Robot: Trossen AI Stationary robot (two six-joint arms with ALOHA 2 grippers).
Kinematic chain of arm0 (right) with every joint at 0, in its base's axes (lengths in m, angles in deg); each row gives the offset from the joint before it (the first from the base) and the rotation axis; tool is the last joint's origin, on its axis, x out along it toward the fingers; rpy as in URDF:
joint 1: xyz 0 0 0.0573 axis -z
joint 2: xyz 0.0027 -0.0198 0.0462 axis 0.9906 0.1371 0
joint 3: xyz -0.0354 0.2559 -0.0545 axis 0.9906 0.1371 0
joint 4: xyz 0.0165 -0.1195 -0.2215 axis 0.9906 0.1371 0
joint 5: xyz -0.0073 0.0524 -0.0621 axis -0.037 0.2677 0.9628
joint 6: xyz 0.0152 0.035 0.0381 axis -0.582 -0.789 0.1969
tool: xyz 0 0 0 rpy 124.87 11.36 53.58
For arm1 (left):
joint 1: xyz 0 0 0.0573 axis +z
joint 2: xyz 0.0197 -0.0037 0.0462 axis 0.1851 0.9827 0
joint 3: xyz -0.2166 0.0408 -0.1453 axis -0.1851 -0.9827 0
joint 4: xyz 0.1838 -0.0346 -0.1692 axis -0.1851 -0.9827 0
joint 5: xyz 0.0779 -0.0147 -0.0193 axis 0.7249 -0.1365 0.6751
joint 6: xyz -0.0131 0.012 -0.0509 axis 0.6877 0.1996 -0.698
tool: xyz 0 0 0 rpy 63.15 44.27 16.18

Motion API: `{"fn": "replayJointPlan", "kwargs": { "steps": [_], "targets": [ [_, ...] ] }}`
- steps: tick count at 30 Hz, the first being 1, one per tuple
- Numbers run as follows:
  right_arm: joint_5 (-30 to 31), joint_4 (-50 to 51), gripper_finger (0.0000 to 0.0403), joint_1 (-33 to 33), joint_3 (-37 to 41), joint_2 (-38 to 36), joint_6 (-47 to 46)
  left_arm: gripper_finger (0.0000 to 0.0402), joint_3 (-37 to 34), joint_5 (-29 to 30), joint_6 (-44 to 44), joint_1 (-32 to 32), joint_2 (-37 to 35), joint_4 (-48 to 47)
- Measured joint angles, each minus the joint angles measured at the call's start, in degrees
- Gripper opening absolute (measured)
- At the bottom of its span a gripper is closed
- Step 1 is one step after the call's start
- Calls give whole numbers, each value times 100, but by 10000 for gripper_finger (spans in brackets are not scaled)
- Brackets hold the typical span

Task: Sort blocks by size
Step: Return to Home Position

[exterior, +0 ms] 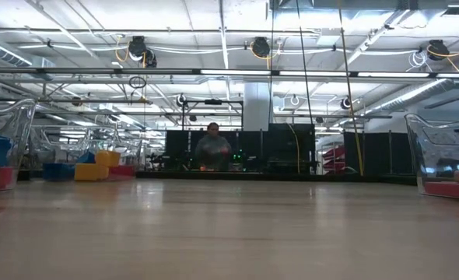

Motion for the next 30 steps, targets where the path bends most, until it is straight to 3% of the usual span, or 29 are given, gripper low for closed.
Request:
{"fn": "replayJointPlan", "kwargs": {
  "steps": [5,9,15,20,25,30],
  "targets": [
    [6,-236,0,-2,865,-232,-379,2,-1447,34,-133,213,-579,873],
    [0,-1025,0,-2,1761,-472,-438,2,-2500,-245,-163,377,-1061,1319],
    [59,-1745,0,78,2936,-923,-377,2,-3700,-427,-905,501,-1652,1682],
    [262,-1983,0,295,3601,-1112,-648,2,-4424,-353,-1287,557,-2285,1769],
    [-28,-2957,0,600,4286,-1301,-770,2,-4945,-369,-819,557,-3103,1927],
    [-245,-3178,0,939,4877,-1564,-1250,2,-5517,-443,-748,557,-3917,1929]
  ]
}}
